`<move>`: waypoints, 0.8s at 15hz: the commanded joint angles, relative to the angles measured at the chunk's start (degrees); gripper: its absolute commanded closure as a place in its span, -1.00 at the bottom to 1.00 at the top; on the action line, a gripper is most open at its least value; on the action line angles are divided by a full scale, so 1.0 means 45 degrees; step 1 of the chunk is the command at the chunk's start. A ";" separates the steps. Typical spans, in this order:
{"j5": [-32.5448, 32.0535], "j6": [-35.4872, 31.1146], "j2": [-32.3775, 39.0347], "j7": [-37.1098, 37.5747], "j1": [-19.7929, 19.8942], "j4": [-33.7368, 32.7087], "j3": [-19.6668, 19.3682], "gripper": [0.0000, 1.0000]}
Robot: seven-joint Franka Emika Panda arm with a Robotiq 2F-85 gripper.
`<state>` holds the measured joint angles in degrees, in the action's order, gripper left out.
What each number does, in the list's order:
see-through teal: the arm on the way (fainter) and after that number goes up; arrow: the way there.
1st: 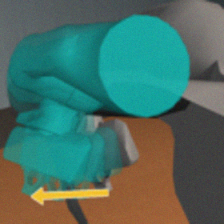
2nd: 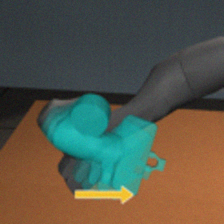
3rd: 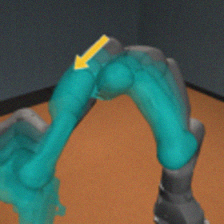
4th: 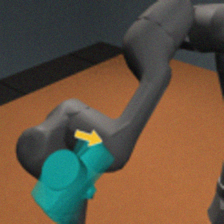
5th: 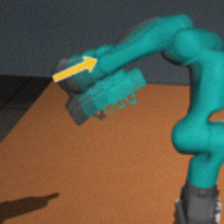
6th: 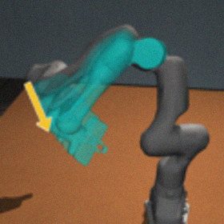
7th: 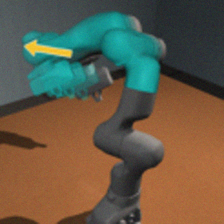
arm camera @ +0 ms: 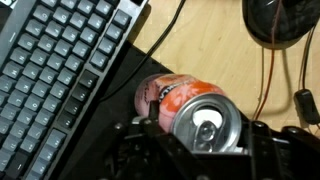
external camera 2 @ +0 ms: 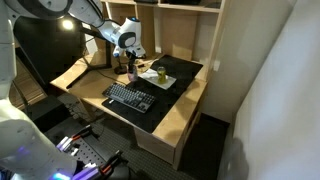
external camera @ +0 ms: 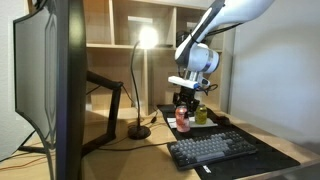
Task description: Move the pink can forward
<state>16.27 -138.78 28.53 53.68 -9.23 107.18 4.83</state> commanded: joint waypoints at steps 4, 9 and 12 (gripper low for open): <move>0.0501 -0.3470 -0.0006 0.0837 -0.0361 0.1957 -0.0345 0.20; 0.0753 -0.4811 -0.0069 0.2256 -0.0803 0.2529 -0.0430 0.20; 0.0483 -0.5222 -0.0122 0.3267 -0.1229 0.2844 -0.0614 -0.80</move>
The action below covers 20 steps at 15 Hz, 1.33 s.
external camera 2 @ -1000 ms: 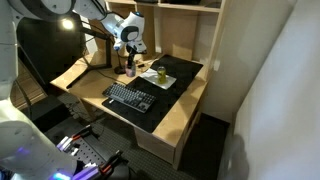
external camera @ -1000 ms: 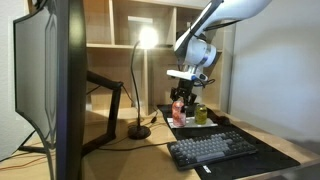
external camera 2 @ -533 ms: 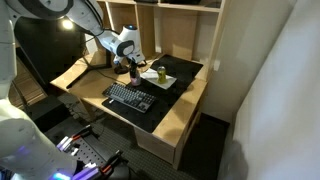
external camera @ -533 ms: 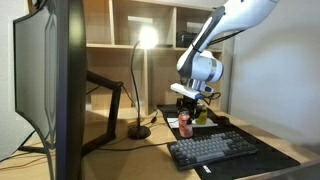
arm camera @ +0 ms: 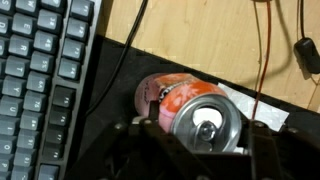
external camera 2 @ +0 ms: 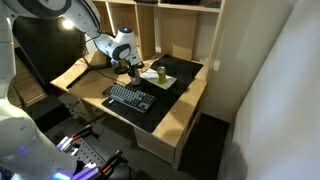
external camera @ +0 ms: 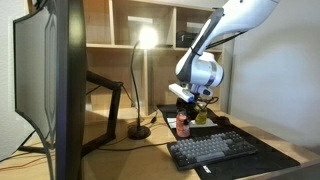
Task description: Move the pink can forward
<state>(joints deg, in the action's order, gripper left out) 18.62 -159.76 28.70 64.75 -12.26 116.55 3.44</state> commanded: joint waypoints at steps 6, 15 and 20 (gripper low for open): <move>-0.1551 -0.0423 -0.0173 0.3042 -0.1788 0.1105 -0.1543 -1.00; -0.2242 -0.3033 0.0203 0.4320 -0.2309 0.1351 -0.1959 -1.00; -0.2730 -0.0053 -0.2111 0.3024 -0.0875 0.0332 -0.2569 -1.00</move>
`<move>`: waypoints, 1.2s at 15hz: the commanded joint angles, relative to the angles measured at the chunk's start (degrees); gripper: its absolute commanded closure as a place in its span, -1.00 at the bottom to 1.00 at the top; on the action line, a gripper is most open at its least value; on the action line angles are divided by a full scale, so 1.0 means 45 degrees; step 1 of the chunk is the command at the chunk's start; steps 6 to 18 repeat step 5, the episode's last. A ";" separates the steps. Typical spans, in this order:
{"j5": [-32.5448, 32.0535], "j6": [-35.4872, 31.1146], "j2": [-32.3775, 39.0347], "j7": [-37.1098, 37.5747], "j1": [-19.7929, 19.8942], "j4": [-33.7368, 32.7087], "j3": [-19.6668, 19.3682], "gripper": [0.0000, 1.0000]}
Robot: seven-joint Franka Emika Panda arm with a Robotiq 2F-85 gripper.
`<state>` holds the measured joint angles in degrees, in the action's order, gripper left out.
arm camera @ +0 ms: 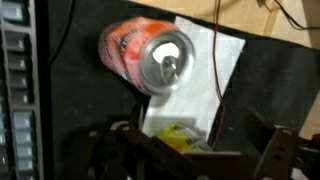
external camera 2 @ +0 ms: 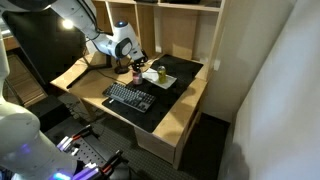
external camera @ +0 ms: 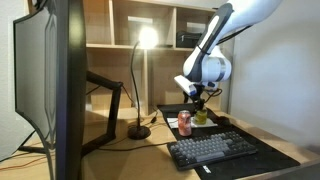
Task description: Move the pink can forward
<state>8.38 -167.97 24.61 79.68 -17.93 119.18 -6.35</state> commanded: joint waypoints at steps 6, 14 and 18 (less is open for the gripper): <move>-0.0546 0.1619 -0.1247 -0.0072 0.0758 -0.0352 -0.0100 -1.00; -0.0546 0.1619 -0.1247 -0.0072 0.0758 -0.0352 -0.0100 -1.00; -0.0546 0.1619 -0.1247 -0.0072 0.0758 -0.0352 -0.0100 -1.00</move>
